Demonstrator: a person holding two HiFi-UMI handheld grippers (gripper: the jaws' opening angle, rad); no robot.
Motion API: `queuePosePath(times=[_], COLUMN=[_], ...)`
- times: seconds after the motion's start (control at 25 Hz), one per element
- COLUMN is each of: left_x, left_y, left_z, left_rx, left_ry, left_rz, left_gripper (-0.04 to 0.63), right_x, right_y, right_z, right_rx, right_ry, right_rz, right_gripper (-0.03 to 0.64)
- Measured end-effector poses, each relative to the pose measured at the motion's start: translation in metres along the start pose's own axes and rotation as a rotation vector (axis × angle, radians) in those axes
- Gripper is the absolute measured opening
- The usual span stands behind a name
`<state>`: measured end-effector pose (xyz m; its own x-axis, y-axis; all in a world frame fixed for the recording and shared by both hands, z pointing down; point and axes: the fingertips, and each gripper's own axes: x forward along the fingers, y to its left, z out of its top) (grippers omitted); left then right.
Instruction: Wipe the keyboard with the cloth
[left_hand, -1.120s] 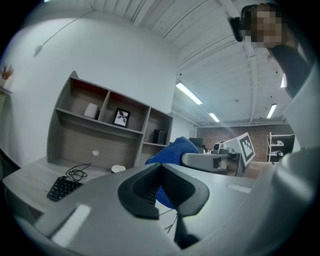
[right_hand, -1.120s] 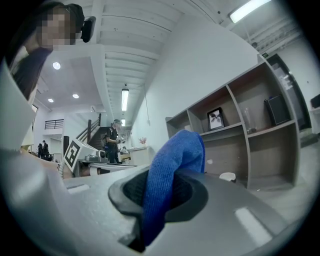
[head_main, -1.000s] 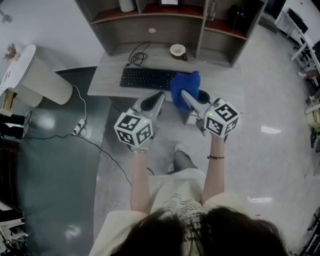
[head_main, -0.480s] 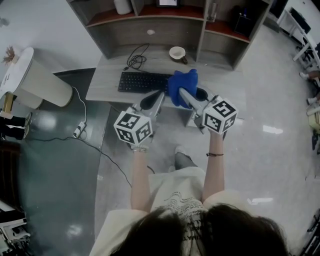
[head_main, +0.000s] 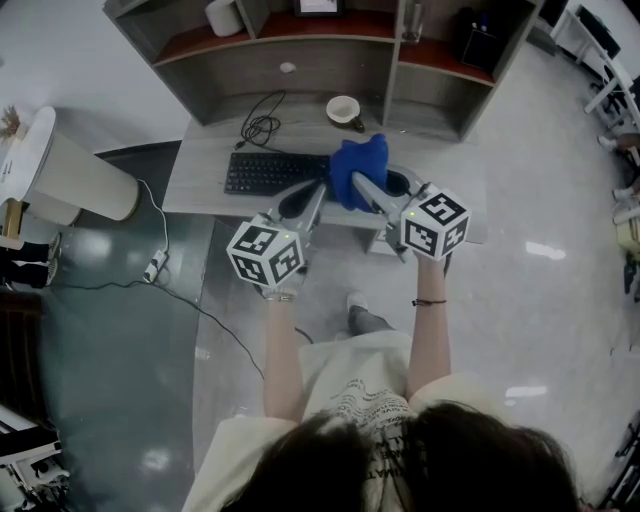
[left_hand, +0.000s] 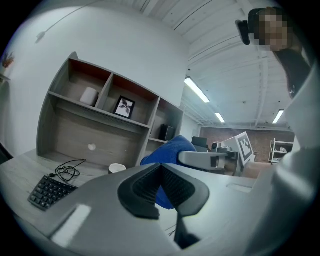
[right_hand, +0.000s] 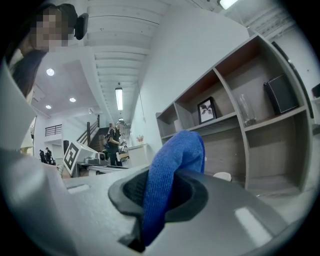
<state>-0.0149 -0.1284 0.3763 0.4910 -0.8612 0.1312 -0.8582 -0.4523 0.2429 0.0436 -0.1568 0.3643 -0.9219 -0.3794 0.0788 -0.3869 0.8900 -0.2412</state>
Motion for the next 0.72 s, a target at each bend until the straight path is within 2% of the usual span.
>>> queuePosePath(times=[0.4,0.72], left_x=[0.042,0.080], left_y=[0.004,-0.003], left_z=[-0.011,-0.033], left_rx=[-0.025,-0.072], left_ry=[0.051,0.103], left_rz=[-0.017,-0.062], left_gripper=[0.004,0.004], right_x=[-0.009,-0.018], right_y=[-0.052,-0.086], right_z=[-0.007,-0.025], right_rx=[0.054,0.095], right_ry=[0.012,0.043], right_rz=[-0.054,-0.089], right_gripper=[0.058,0.058])
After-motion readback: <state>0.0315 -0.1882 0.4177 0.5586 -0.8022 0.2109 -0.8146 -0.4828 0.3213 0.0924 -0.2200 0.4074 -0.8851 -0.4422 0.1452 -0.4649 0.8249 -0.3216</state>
